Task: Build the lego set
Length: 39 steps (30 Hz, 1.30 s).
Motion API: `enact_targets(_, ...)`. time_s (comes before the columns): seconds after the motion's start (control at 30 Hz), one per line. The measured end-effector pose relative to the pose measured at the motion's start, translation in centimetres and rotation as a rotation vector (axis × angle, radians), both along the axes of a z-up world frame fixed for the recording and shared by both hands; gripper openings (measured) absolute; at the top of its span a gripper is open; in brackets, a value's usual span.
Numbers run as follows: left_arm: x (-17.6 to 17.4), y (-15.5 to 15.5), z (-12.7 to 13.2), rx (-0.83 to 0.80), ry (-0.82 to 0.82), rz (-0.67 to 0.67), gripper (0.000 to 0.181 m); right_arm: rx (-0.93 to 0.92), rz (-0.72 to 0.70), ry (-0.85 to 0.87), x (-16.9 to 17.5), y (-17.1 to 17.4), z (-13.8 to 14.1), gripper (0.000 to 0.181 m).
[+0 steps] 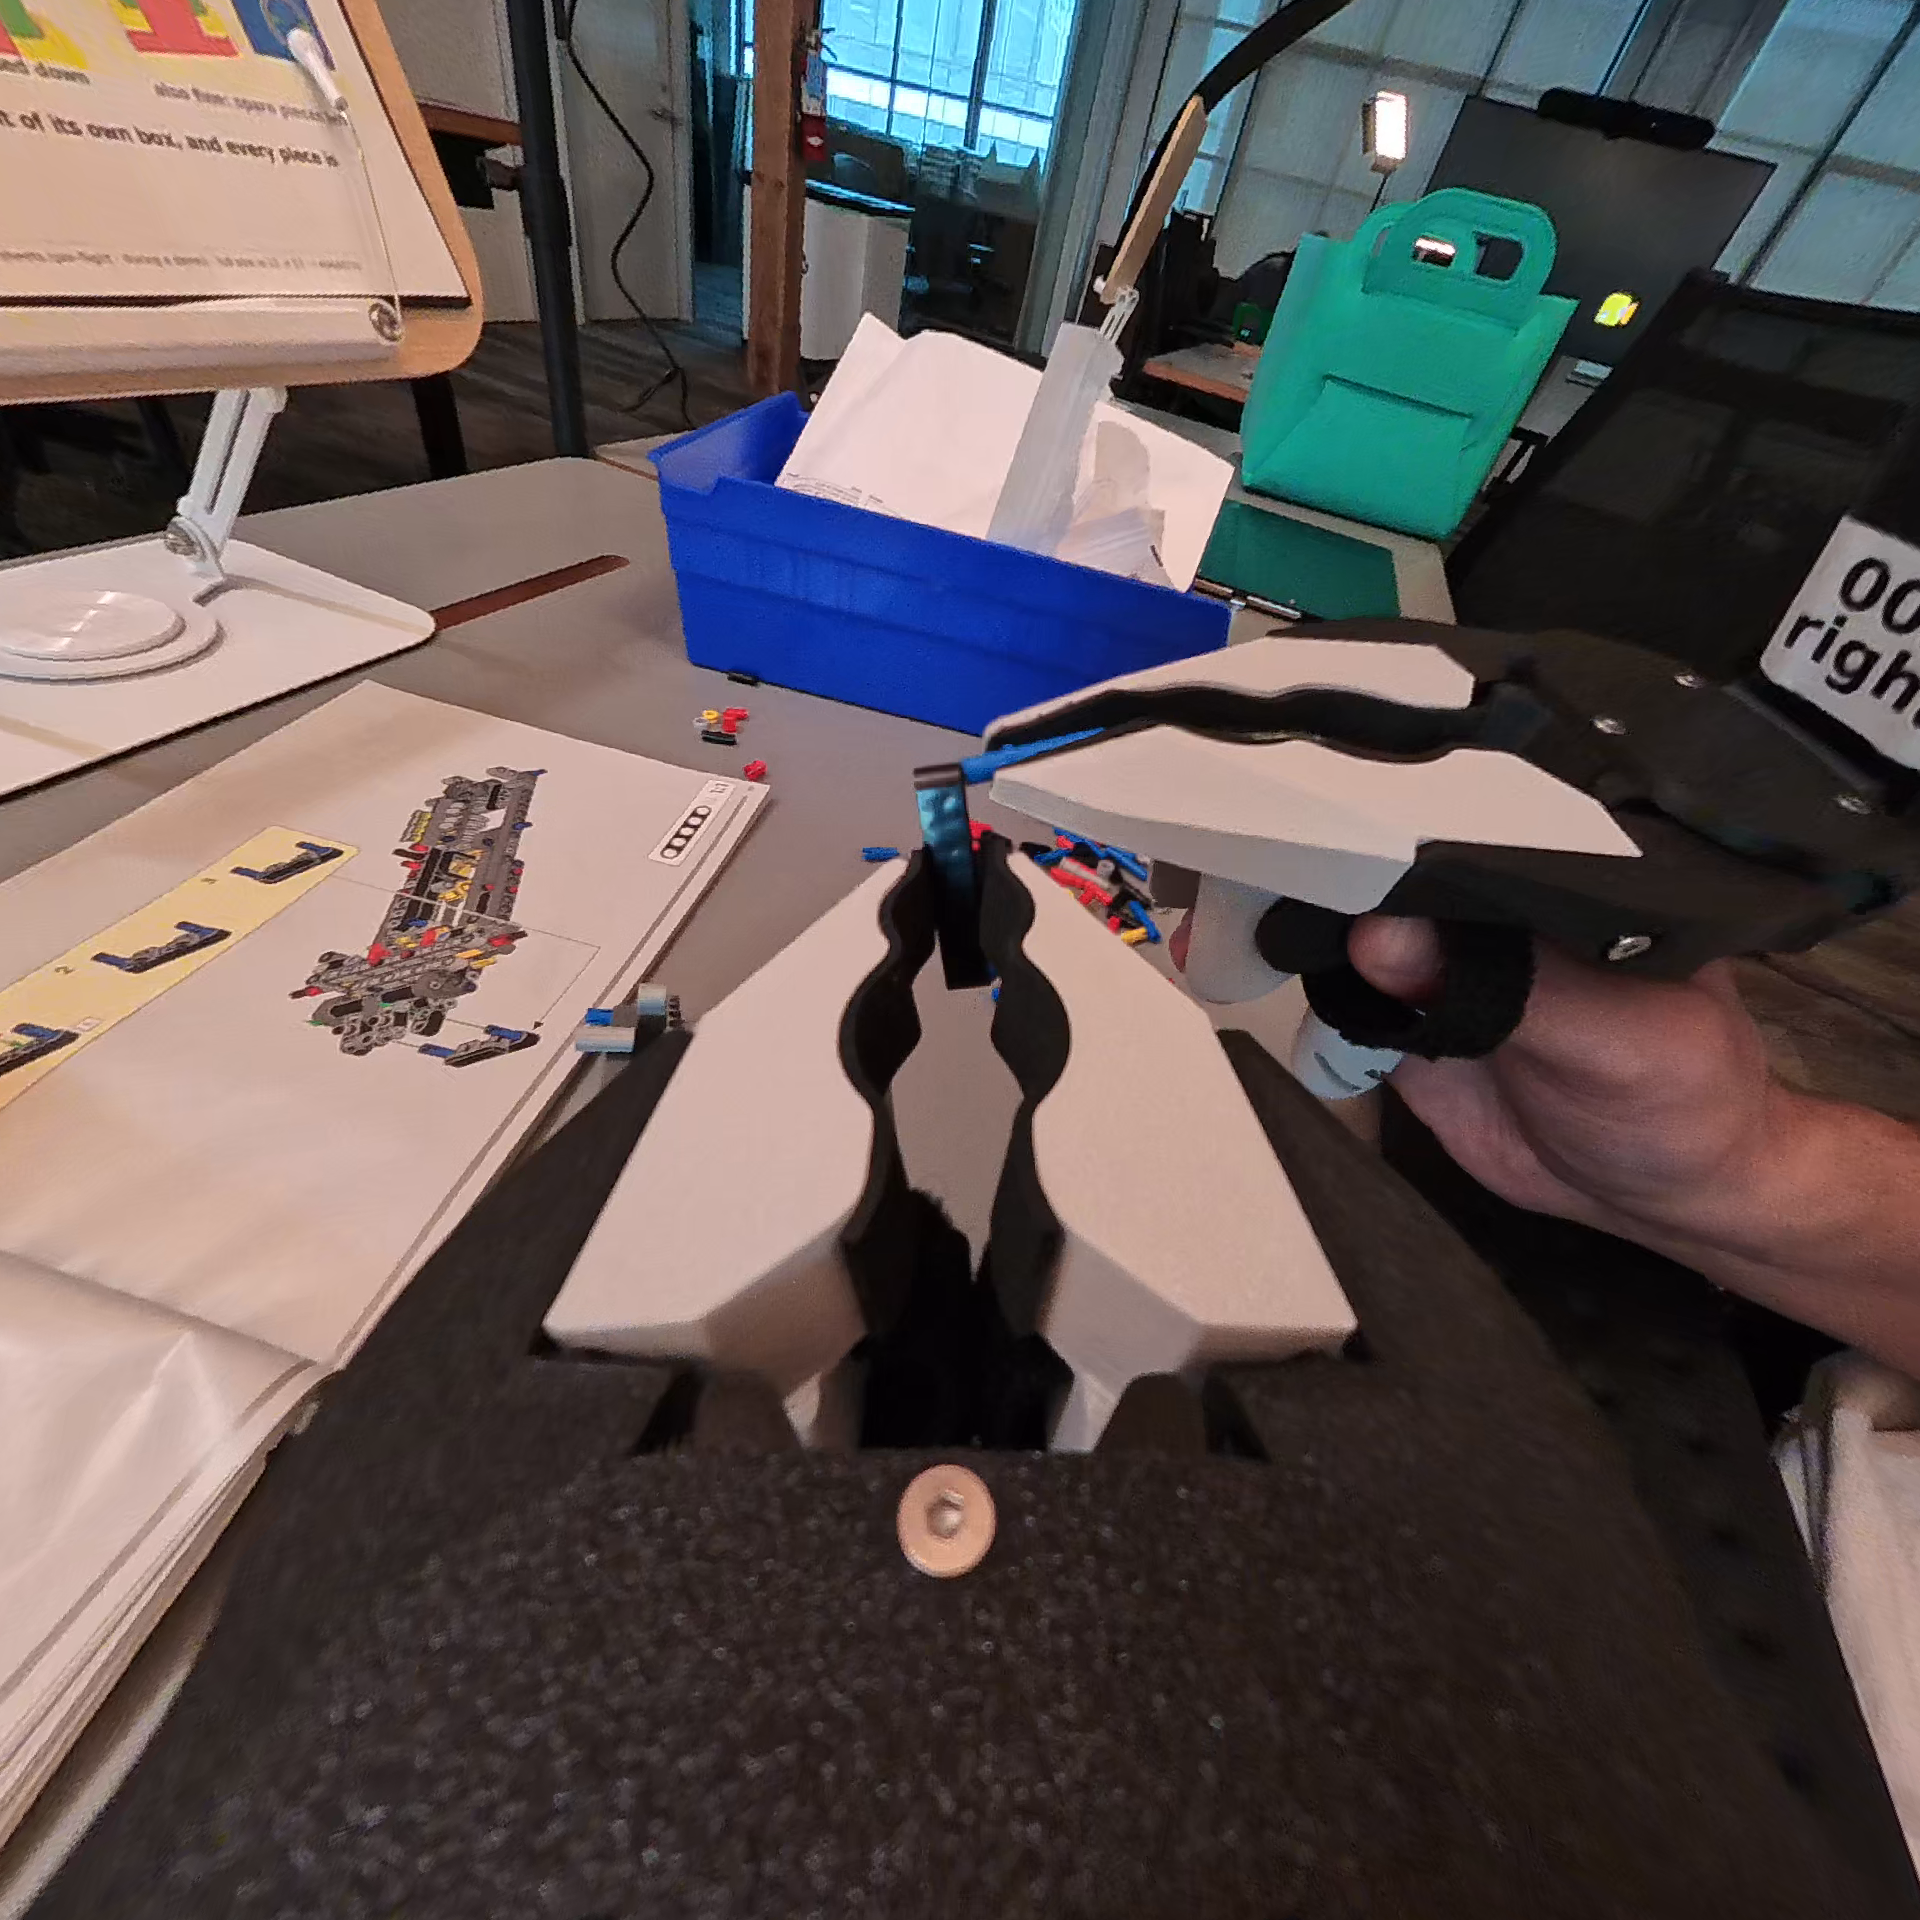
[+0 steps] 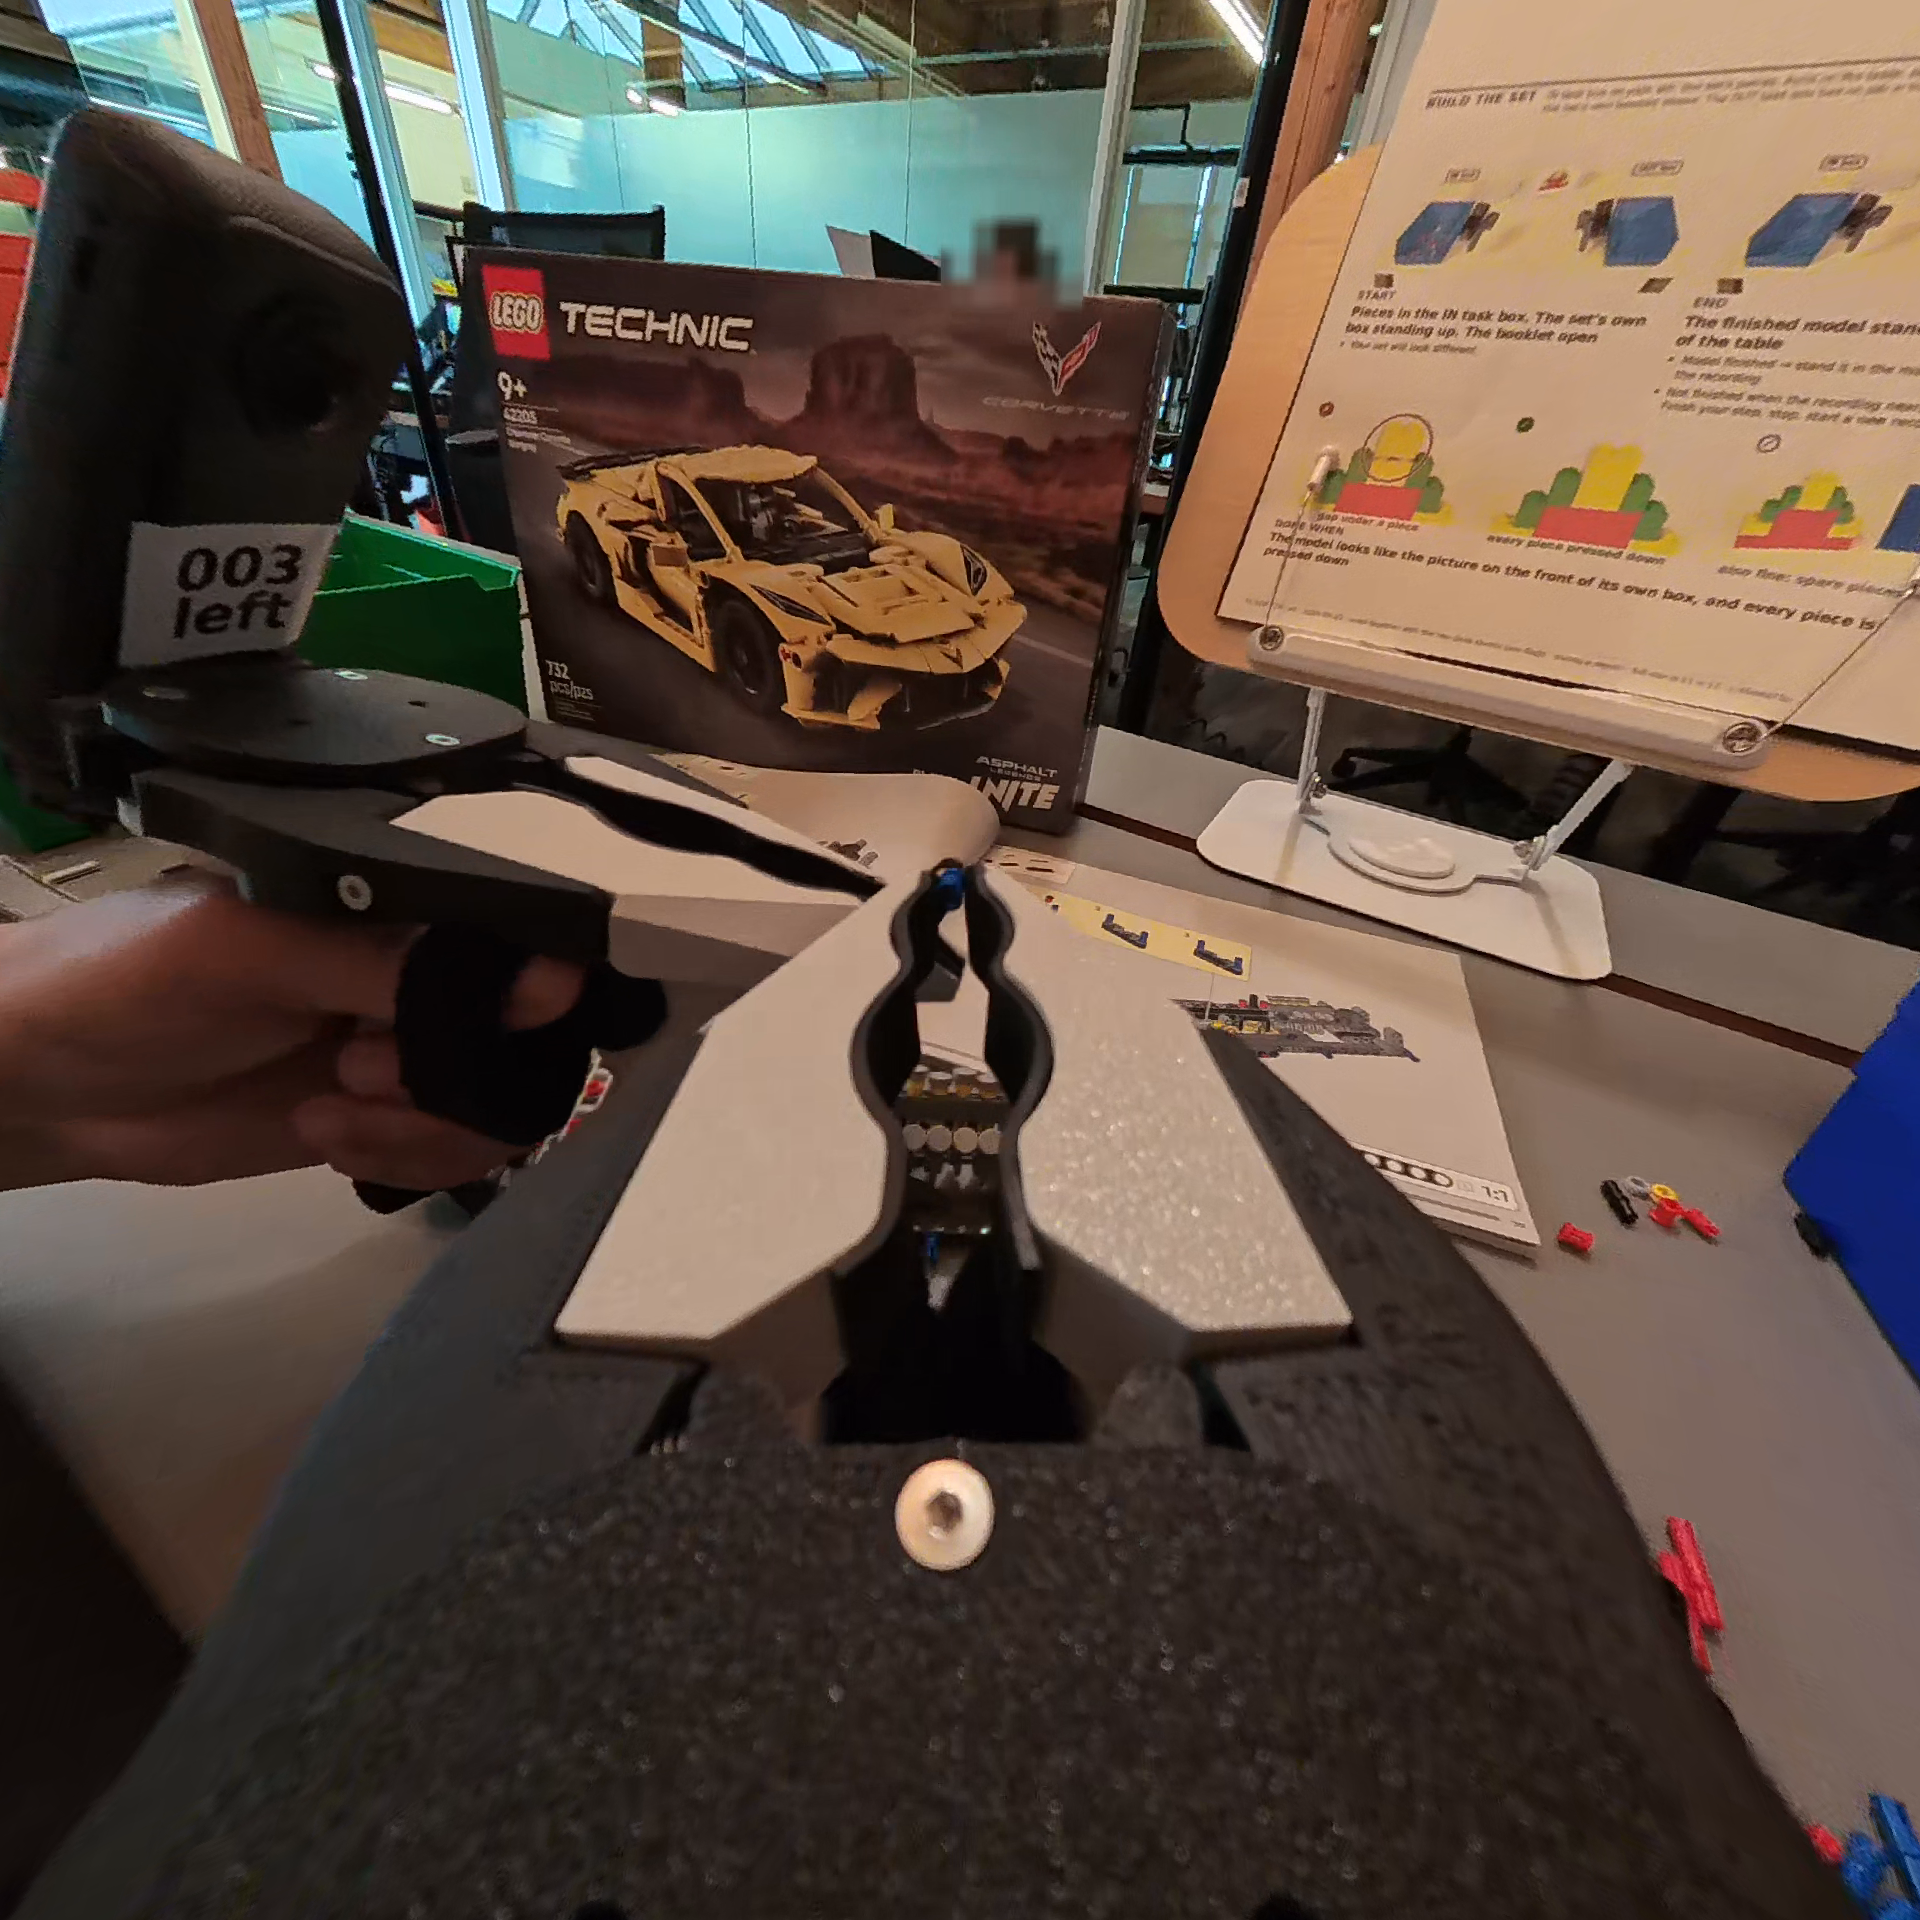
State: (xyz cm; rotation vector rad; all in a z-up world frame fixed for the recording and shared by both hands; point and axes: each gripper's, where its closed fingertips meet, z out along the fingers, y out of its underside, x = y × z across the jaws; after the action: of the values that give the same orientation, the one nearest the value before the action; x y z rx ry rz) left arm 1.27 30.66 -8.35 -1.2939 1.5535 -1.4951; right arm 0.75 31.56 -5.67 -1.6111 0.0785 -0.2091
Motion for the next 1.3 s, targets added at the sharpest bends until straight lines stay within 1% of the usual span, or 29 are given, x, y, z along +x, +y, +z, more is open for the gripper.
enact_targets(0.13, 0.1, 0.5, -0.2, 0.019, 0.006, 0.029, 0.007, -0.007, -0.001, 0.019, 0.1, 0.3, -0.6, 0.004)
enact_targets(0.33, 0.3, 0.7, -0.4, 0.051, 0.01, 0.065, 0.007, 0.013, -0.014, 0.03, 0.3, 0.5, -0.6, 0.004)
enact_targets(0.43, 0.3, 0.8, -0.4, 0.029, 0.014, 0.063, 0.007, 0.019, -0.01, 0.034, 0.2, 0.6, -0.5, 0.004)
enact_targets(0.6, 0.4, 1.0, -0.5, 0.042, 0.022, 0.086, 0.006, 0.015, -0.011, 0.028, 0.2, 0.7, -0.6, 0.004)
enact_targets(0.67, 0.4, 1.0, -0.9, 0.032, 0.042, 0.086, 0.007, 0.018, -0.007, 0.018, 0.0, 0.7, -0.5, 0.003)
enact_targets(0.83, 0.4, 1.0, -0.8, 0.034, 0.035, 0.085, 0.007, 0.002, -0.013, 0.01, 0.1, 0.9, -0.8, 0.003)
enact_targets(1.0, 0.3, 1.0, -0.7, 0.047, 0.028, 0.083, 0.007, 0.017, -0.008, 0.036, 0.2, 0.8, -0.7, 0.003)
enact_targets(1.1, 0.4, 1.1, -0.8, 0.12, 0.015, 0.103, 0.006, 0.012, -0.007, 0.041, 0.2, 0.8, -0.8, 0.003)
enact_targets(1.2, 0.4, 1.5, -0.8, 0.303, -0.027, 0.159, 0.006, 0.021, -0.001, 0.058, 0.2, 0.8, -0.8, 0.003)
enact_targets(1.23, 0.4, 1.4, -0.7, 0.334, -0.039, 0.166, 0.006, 0.031, 0.003, 0.074, 0.1, 0.8, -0.8, 0.003)
enact_targets(1.3, 0.4, 1.4, -0.9, 0.343, -0.036, 0.157, 0.006, 0.04, 0.02, 0.121, 0.2, 0.8, -0.9, 0.003)
